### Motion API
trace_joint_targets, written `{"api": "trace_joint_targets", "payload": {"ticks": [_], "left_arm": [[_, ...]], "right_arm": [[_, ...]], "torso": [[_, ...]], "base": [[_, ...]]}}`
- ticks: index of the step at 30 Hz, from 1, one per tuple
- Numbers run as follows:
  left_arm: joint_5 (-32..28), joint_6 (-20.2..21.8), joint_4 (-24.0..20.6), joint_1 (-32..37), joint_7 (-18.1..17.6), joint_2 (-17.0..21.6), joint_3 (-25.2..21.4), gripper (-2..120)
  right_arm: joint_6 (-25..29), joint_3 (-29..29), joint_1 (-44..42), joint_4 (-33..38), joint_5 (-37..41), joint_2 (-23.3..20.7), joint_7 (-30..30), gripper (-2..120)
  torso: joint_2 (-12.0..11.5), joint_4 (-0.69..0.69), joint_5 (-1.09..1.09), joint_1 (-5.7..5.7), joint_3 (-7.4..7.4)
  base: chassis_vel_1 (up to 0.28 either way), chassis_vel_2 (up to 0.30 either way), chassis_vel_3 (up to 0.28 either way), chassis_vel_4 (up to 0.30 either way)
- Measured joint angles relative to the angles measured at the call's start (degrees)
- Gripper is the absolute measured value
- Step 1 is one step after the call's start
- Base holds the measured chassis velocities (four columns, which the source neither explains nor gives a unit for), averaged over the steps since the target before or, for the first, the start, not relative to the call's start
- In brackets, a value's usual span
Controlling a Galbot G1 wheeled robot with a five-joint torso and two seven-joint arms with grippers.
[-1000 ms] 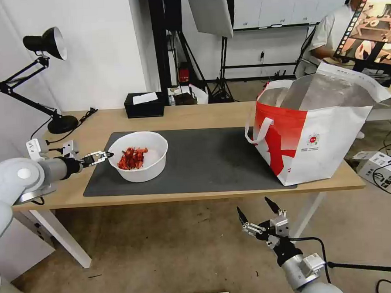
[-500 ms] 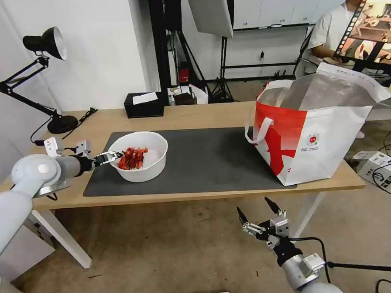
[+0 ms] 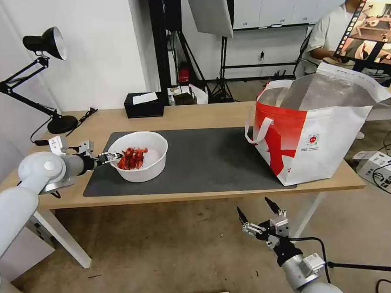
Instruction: Pick up the trash from the table and place it into the takeout bag.
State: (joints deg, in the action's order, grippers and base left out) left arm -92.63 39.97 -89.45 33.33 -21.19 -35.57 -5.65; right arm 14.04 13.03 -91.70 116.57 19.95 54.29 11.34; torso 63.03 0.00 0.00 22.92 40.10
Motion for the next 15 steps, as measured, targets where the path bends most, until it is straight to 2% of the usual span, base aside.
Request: {"api": "trace_joint_targets", "payload": {"ticks": [2,5,8,9,10,15], "left_arm": [[-0.05,-0.01,-0.04,0.0,-0.02,0.04,0.0,54],[-0.4,-0.05,-0.37,0.2,-0.11,0.29,-0.02,39],[-0.43,-0.05,-0.6,0.53,-0.19,0.38,-0.13,33],[-0.45,-0.05,-0.83,0.83,-0.23,0.43,-0.27,25],[-0.45,-0.05,-0.83,0.83,-0.23,0.43,-0.27,25],[-0.6,-0.09,-1.27,1.03,-0.46,0.45,-0.5,6]], "right_arm": [[0.0,0.0,0.0,0.0,0.0,0.0,0.0,100],[0.0,0.0,0.0,0.0,0.0,0.0,0.0,100],[0.0,0.0,0.0,0.0,0.0,0.0,0.0,100],[0.0,0.0,0.0,0.0,0.0,0.0,0.0,100],[0.0,0.0,0.0,0.0,0.0,0.0,0.0,100],[0.0,0.0,0.0,0.0,0.0,0.0,0.0,100]], "torso": [[0.0,0.0,0.0,0.0,0.0],[0.0,0.0,0.0,0.0,0.0],[0.0,0.0,0.0,0.0,0.0],[0.0,0.0,0.0,0.0,0.0],[0.0,0.0,0.0,0.0,0.0],[0.0,0.0,0.0,0.0,0.0]], "base": [[0.0,0.0,0.0,0.0],[0.0,0.0,0.0,0.0],[0.0,0.0,0.0,0.0],[0.0,0.0,0.0,0.0],[0.0,0.0,0.0,0.0],[0.0,0.0,0.0,0.0]]}}
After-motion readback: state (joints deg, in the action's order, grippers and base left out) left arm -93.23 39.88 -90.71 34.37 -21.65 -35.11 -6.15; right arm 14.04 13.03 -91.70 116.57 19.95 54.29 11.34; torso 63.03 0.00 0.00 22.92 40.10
